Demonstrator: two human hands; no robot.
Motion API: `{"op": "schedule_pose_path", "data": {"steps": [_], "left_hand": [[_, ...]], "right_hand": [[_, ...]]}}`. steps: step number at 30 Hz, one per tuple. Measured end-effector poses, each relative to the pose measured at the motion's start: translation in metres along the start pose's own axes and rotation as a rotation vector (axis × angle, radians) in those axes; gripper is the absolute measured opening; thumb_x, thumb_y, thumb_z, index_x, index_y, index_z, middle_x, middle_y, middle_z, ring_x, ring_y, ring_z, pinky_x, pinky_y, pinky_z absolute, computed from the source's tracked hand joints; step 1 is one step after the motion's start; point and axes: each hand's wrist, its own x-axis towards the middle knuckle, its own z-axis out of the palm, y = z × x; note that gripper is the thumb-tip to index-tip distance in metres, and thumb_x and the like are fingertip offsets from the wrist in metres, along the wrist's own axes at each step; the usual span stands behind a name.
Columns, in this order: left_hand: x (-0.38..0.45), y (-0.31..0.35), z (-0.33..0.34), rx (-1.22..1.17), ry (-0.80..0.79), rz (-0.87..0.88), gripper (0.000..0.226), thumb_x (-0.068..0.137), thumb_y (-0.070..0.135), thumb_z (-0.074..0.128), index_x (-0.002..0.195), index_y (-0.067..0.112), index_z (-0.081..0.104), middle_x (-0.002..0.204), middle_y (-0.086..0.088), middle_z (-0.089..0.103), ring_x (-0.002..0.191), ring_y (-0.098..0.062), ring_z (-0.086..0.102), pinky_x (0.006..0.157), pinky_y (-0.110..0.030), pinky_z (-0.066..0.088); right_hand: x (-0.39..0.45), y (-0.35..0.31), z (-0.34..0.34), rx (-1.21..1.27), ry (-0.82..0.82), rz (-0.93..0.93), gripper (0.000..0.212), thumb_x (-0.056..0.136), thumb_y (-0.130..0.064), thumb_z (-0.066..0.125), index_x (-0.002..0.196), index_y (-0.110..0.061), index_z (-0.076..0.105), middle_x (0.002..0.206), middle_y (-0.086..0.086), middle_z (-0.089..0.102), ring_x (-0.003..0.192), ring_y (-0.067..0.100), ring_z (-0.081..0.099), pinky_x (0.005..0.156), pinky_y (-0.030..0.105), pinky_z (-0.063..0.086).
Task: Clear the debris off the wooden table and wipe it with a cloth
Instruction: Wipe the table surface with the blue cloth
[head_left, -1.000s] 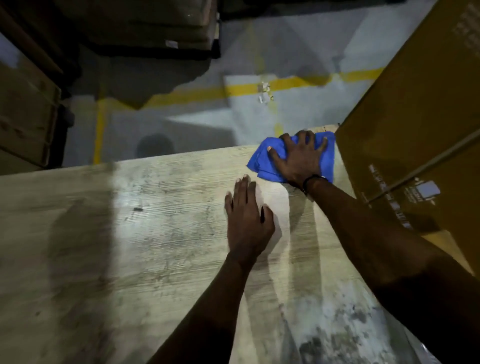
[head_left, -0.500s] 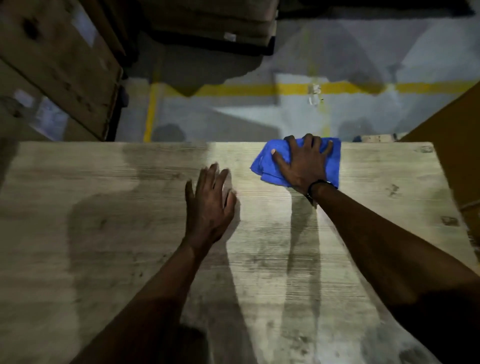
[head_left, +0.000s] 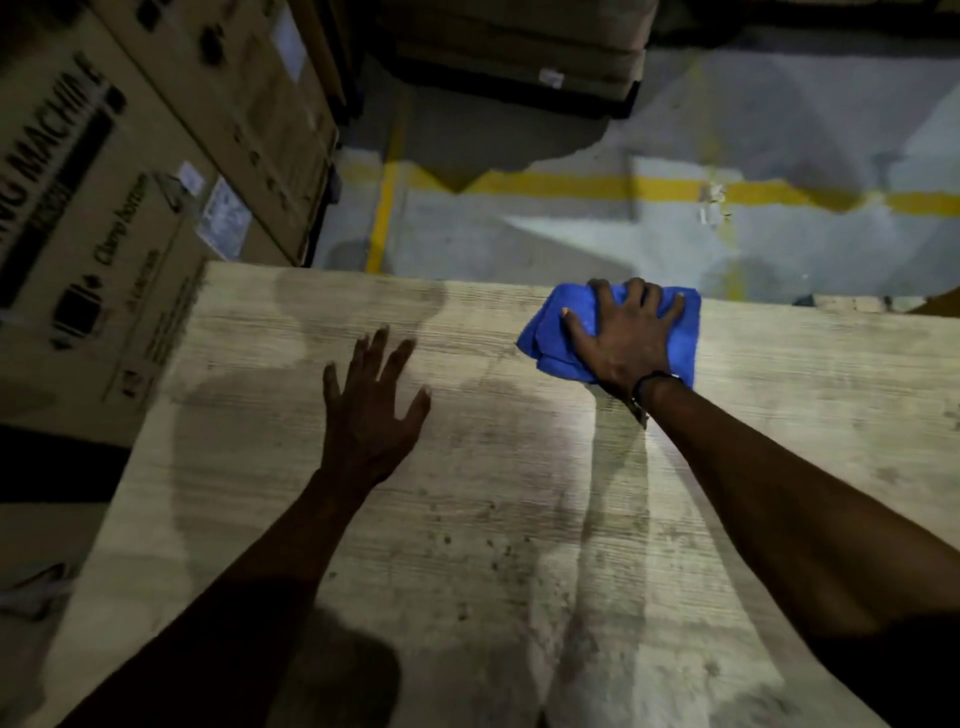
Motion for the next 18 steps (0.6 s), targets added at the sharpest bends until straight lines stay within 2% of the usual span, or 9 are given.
{"op": "schedule_pose_path", "data": {"steps": [5,12,18], "left_hand": [[0.001,-0.044,-0.012,-0.002,0.014,0.006,0.069,0.100,0.066,0.038,0.163,0.038,0.030,0.176,0.007,0.014,0.163,-0.020,0.013,0.127,-0.062,0.009],[0.001,-0.045,-0.009,0.023,0.076,-0.010,0.067,0.098,0.062,0.044,0.161,0.038,0.035,0.174,0.008,0.020,0.161,-0.018,0.020,0.125,-0.059,0.013],[0.000,-0.048,-0.003,-0.017,0.131,0.011,0.068,0.097,0.058,0.051,0.160,0.037,0.037,0.173,0.008,0.023,0.161,-0.017,0.021,0.125,-0.062,0.014]], "right_hand": [[0.001,-0.037,0.004,0.025,-0.011,-0.029,0.070,0.098,-0.075,0.029,0.146,-0.027,0.048,0.133,0.021,0.050,0.136,0.041,0.039,0.119,0.076,0.011],[0.005,-0.060,0.010,-0.006,-0.021,-0.026,0.071,0.098,-0.074,0.029,0.147,-0.026,0.046,0.133,0.022,0.050,0.134,0.042,0.041,0.119,0.076,0.012],[0.007,-0.088,0.019,-0.018,0.019,-0.040,0.070,0.098,-0.074,0.029,0.139,-0.021,0.050,0.127,0.025,0.051,0.127,0.045,0.046,0.117,0.077,0.015]]}}
